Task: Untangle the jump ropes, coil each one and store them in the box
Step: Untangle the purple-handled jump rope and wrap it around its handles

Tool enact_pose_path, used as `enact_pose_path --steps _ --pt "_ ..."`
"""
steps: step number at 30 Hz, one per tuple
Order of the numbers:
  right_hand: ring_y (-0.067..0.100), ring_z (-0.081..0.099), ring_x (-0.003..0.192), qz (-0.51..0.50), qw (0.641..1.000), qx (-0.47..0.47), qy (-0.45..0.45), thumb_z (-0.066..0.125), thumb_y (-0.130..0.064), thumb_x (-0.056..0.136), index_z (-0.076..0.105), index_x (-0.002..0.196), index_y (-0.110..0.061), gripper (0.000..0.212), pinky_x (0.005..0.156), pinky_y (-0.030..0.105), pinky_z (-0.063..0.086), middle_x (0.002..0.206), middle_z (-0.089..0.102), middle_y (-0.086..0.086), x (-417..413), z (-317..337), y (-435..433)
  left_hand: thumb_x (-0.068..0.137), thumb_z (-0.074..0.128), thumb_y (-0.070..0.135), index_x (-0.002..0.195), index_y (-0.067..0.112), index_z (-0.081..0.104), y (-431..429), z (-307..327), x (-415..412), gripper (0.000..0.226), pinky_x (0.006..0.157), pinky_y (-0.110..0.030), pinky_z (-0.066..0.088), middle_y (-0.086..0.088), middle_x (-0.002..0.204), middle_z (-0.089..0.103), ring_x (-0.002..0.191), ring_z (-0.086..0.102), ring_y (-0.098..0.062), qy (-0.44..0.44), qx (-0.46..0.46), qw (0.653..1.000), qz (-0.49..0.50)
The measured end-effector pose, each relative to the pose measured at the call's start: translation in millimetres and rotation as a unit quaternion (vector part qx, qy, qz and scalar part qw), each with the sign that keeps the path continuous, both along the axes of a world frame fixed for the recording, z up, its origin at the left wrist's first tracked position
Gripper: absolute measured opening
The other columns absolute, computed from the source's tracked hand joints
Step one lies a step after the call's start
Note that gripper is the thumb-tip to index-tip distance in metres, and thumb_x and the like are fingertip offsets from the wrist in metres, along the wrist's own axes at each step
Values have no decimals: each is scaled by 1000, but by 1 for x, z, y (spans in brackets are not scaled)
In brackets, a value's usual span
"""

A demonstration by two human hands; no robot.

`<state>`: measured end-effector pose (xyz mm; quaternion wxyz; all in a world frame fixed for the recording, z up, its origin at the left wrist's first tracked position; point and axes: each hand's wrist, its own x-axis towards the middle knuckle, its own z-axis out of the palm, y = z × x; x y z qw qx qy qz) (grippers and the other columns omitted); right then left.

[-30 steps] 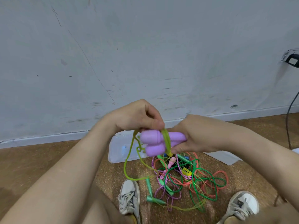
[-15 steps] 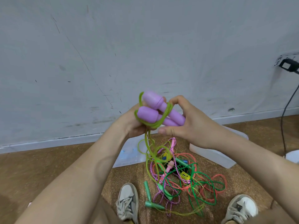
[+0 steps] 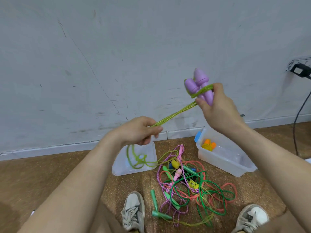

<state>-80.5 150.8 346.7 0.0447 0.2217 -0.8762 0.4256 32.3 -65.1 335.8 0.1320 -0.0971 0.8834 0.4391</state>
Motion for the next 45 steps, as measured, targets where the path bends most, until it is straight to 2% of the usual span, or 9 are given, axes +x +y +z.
enact_pose_path --steps 7,10,13,16,21,26,33,40,45 --pt "42 51 66 -2 973 172 156 49 -35 97 38 118 -5 38 57 40 31 73 47 12 2 -3 -2 81 68 50 68 14 67 -67 -8 14 39 61 -26 40 1 53 55 52 46 -15 -87 -159 981 75" --pt "45 57 73 65 977 151 139 53 -34 96 38 117 -8 37 57 40 33 74 49 9 15 -3 -10 76 73 50 112 19 64 -53 -28 10 48 90 -27 46 -2 110 68 96 62 -12 -200 -240 949 -32" --pt "34 52 66 158 983 70 55 59 -33 93 35 105 -18 30 56 37 32 68 50 0 29 0 -20 78 78 23 143 13 37 -15 -27 -3 78 109 -25 33 -2 144 45 131 43 -11 -41 -55 997 -17" --pt "18 52 67 220 975 0 -17 61 -29 92 39 102 -20 26 59 28 38 74 53 -5 38 0 -32 78 67 -7 118 8 57 35 -15 -15 44 94 -26 45 1 111 64 107 58 -8 98 165 981 0" --pt "0 42 41 199 958 -115 -171 58 -22 95 44 108 -19 19 40 15 32 66 48 -4 28 6 -30 75 67 0 96 9 62 51 -7 -19 23 59 -24 48 2 64 56 59 51 -12 106 291 950 31" --pt "8 49 52 184 957 -62 -215 55 -25 97 44 118 -14 26 41 22 35 78 49 -1 15 5 -19 92 60 32 84 16 71 25 9 -16 21 51 -25 32 7 52 47 48 40 -7 152 -72 985 49" --pt "35 57 102 102 954 282 -24 51 -28 98 46 119 -8 30 71 29 33 113 60 15 21 -2 -29 98 43 37 93 17 63 36 15 -2 28 63 -35 36 -4 80 65 82 59 -29 220 -427 874 -77" --pt "25 49 81 275 808 521 -17 46 -31 99 40 75 -21 26 71 29 40 80 52 -1 45 0 -37 83 66 37 92 25 71 35 19 2 16 72 -31 46 4 84 72 85 63 -15 242 -366 890 -123" --pt "26 62 100 347 738 572 84 59 -39 91 58 102 -23 19 70 29 42 93 59 -2 68 12 -32 79 75 30 80 27 73 28 19 1 4 60 -11 41 13 72 67 65 56 7 110 -214 959 -149"
